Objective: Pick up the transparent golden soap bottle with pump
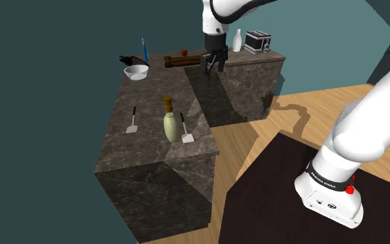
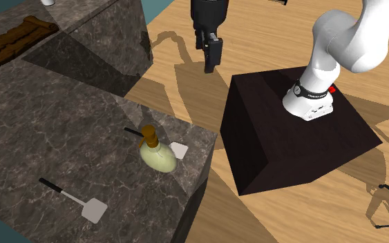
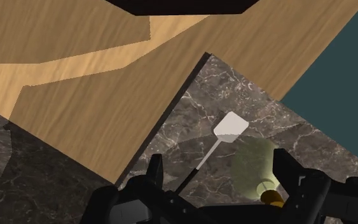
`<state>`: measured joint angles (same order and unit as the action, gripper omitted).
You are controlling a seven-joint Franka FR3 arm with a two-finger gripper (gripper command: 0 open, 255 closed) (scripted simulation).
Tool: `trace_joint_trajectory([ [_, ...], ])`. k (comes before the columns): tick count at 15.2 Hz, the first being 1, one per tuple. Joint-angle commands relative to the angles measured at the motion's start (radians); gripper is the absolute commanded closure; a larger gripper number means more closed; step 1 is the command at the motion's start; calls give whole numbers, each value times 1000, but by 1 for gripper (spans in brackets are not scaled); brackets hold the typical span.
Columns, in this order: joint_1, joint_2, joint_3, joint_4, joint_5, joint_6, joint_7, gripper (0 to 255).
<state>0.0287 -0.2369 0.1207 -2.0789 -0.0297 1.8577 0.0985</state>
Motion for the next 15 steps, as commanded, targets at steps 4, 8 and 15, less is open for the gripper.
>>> trace_joint_trajectory([
  [4,18,175,31,113,-10,55,35,0],
  [8,36,325,49,234,-27,77,60,0],
  [15,83,601,67,509,-67,68,96,0],
])
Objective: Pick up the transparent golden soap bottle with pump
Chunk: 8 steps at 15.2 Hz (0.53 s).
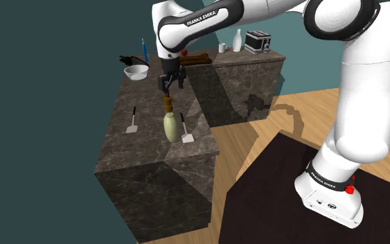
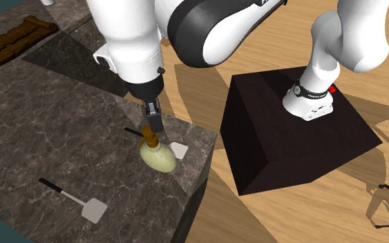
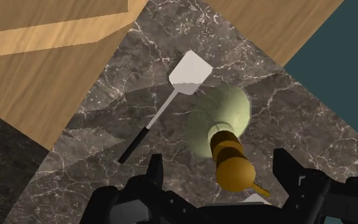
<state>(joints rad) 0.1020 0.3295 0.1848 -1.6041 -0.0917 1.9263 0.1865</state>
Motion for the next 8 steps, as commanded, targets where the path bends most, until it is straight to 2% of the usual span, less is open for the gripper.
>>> trace_joint_trajectory([
  [1,18,77,4,82,-11,-8,12,0],
  [2,27,120,5,132,-17,-17,15,0],
  [3,28,121,4,133,-16,-17,15,0],
  [8,27,136,2,89,-21,43,19,0],
])
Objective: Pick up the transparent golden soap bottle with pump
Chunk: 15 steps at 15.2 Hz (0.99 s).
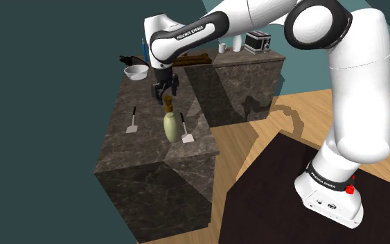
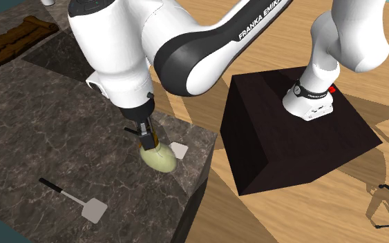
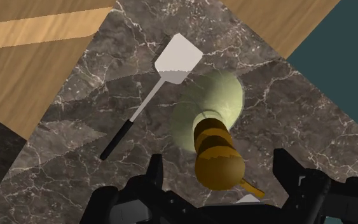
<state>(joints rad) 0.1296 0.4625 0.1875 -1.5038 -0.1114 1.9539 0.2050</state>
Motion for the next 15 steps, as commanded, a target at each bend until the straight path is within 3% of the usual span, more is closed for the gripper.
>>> trace_joint_trajectory([
  [1,0,7,-1,-19,-2,27,1,0],
  [4,0,13,-2,-32,-4,45,3,0],
  [5,0,15,-2,-28,-4,43,3,255],
  [15,0,9,-1,-24,-3,33,2,255],
])
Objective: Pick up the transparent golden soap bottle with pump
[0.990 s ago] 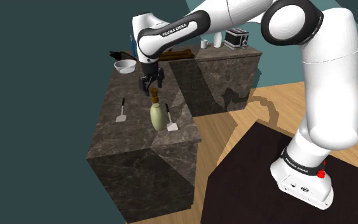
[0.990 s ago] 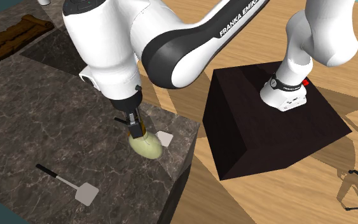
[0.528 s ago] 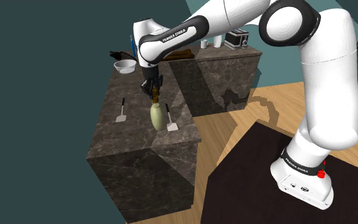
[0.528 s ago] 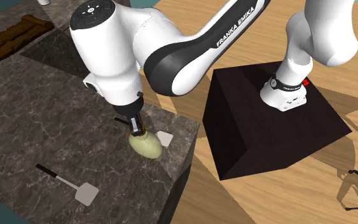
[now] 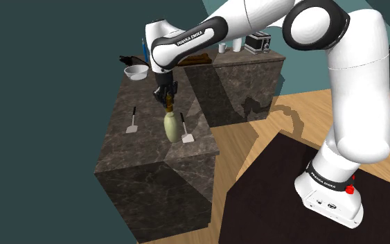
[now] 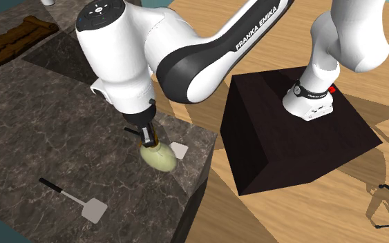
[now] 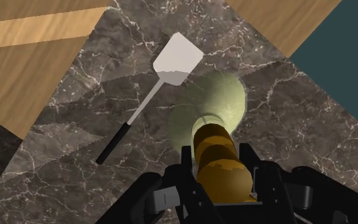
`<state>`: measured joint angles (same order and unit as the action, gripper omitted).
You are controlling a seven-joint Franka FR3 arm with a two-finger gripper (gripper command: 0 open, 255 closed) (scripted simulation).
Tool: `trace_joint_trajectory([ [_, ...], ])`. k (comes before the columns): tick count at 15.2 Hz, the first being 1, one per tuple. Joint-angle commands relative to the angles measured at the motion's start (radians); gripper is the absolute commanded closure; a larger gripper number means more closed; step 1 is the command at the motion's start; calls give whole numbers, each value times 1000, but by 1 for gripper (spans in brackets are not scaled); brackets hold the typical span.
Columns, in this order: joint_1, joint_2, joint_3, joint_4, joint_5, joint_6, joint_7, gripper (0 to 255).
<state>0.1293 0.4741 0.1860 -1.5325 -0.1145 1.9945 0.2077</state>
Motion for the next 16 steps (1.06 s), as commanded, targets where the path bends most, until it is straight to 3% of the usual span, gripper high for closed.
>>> trace_joint_trajectory([
  [1,0,-6,1,12,2,-19,-2,255],
  [16,3,-37,5,144,11,-180,-11,255],
])
